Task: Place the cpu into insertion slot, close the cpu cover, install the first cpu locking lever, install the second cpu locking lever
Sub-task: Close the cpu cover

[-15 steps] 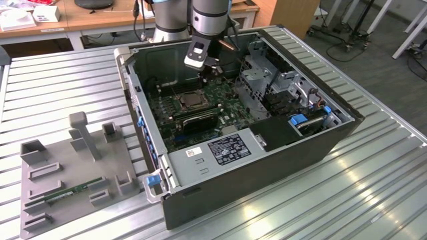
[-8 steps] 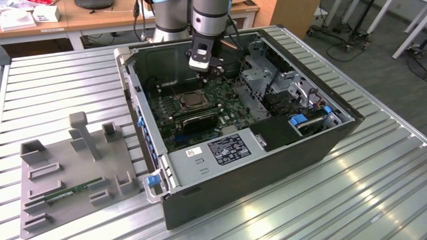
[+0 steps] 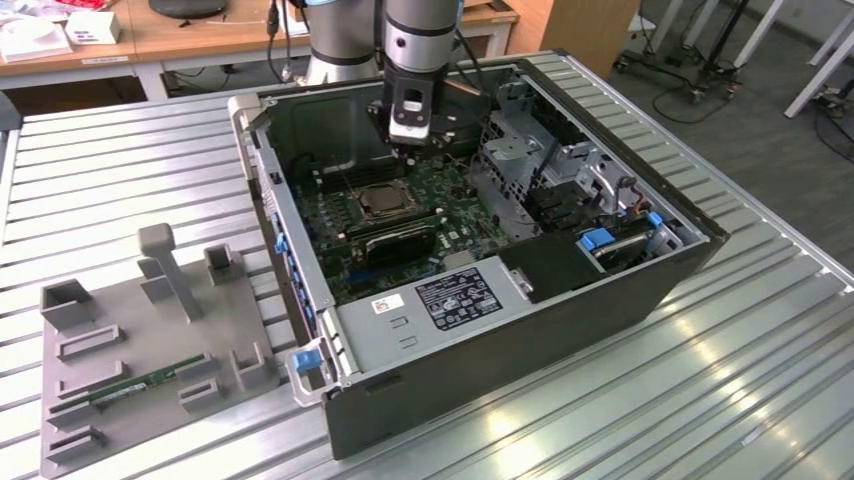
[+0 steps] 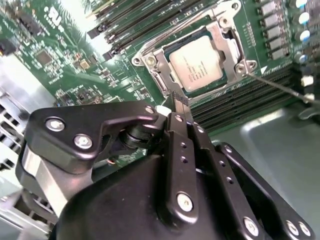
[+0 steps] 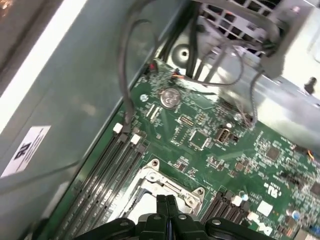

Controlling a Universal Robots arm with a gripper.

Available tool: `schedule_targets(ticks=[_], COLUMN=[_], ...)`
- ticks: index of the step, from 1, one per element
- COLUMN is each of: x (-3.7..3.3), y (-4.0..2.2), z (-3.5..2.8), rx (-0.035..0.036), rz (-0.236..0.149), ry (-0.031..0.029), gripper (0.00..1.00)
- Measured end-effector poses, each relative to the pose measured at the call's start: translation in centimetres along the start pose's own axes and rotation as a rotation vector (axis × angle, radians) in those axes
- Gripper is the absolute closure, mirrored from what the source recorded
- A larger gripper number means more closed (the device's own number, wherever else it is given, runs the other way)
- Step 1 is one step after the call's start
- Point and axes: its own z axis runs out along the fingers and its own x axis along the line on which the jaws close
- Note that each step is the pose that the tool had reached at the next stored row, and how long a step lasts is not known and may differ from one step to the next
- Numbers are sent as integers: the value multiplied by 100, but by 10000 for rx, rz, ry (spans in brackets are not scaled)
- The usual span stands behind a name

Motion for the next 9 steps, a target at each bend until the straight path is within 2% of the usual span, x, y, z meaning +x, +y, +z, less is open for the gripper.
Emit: schedule_targets(ticks=[9], x=[0], y=[0], z=[6], rx=[59], rz=[-1632], ry=[78], gripper=[89])
